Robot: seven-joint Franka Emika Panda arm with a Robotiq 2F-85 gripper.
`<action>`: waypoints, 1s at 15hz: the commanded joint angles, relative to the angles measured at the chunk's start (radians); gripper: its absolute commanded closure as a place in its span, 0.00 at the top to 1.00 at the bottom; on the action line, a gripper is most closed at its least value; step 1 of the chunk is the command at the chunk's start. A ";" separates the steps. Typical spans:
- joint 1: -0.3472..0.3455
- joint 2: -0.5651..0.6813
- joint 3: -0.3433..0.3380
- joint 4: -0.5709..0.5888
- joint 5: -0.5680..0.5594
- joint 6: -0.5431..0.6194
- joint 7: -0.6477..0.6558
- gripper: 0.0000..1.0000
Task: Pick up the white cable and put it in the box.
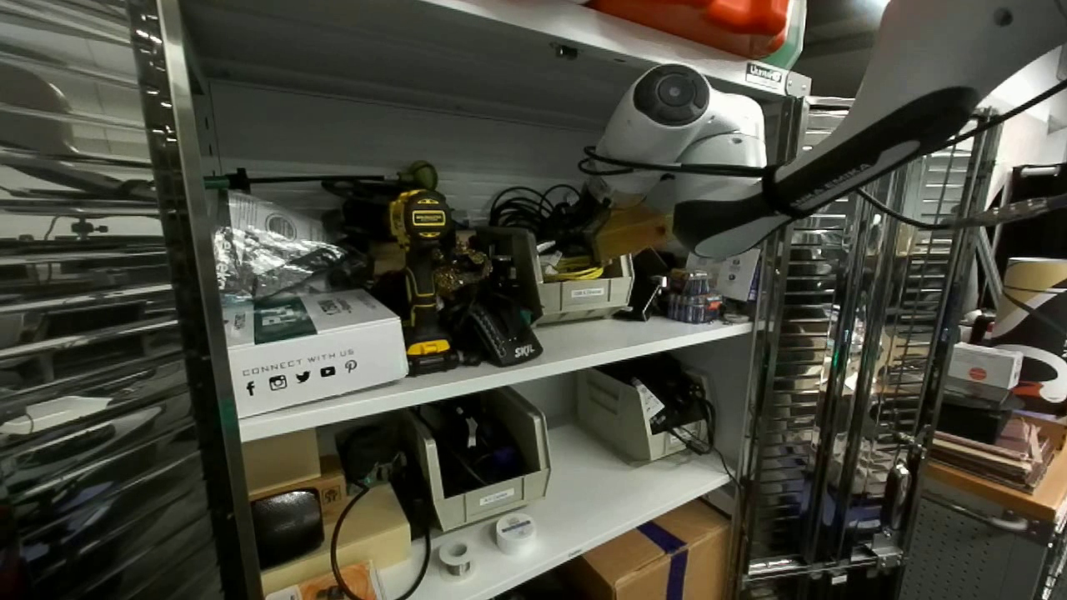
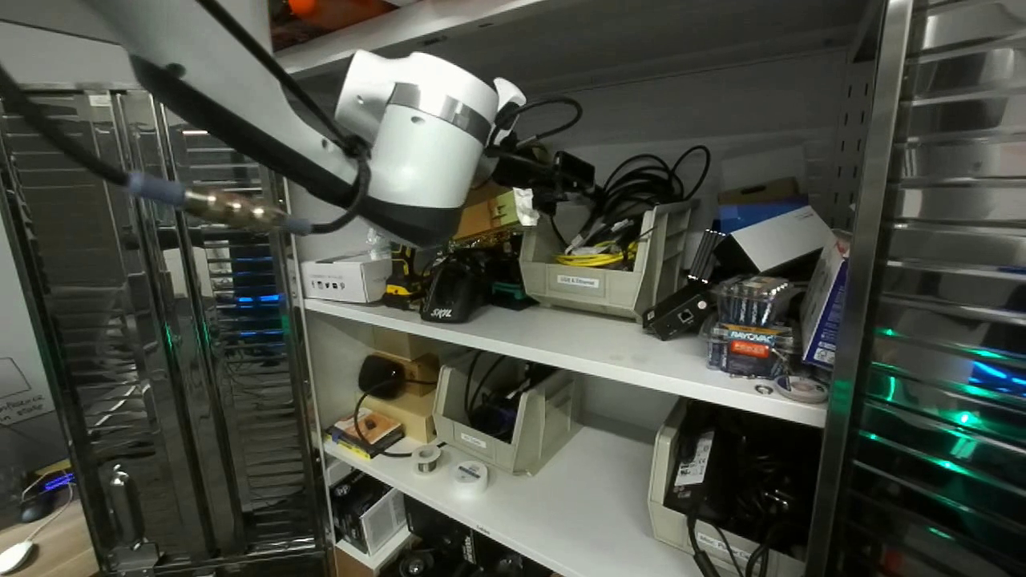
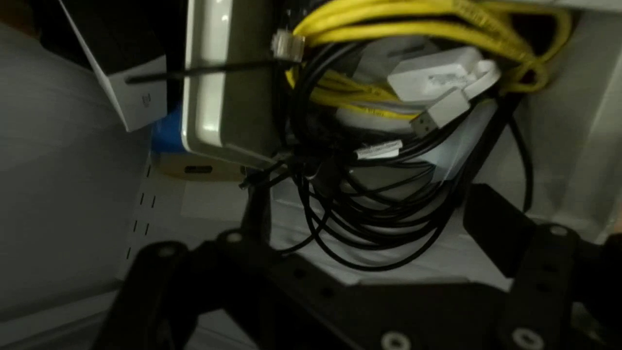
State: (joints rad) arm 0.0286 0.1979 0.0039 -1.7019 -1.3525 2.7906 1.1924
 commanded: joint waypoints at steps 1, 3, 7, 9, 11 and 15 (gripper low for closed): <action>-0.016 -0.181 0.045 -0.255 0.278 -0.037 -0.171 1.00; -0.001 -0.264 0.062 -0.374 0.450 -0.079 -0.262 1.00; 0.111 -0.432 0.021 -0.550 0.787 -0.269 -0.460 1.00; 0.244 -0.506 -0.075 -0.554 0.956 -0.440 -0.596 1.00; 0.230 -0.570 -0.061 -0.520 1.126 -0.624 -0.743 1.00; 0.166 -0.660 -0.031 -0.412 1.373 -0.982 -0.960 1.00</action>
State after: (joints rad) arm 0.2424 -0.4018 -0.0501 -2.1888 -0.1283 2.0039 0.3822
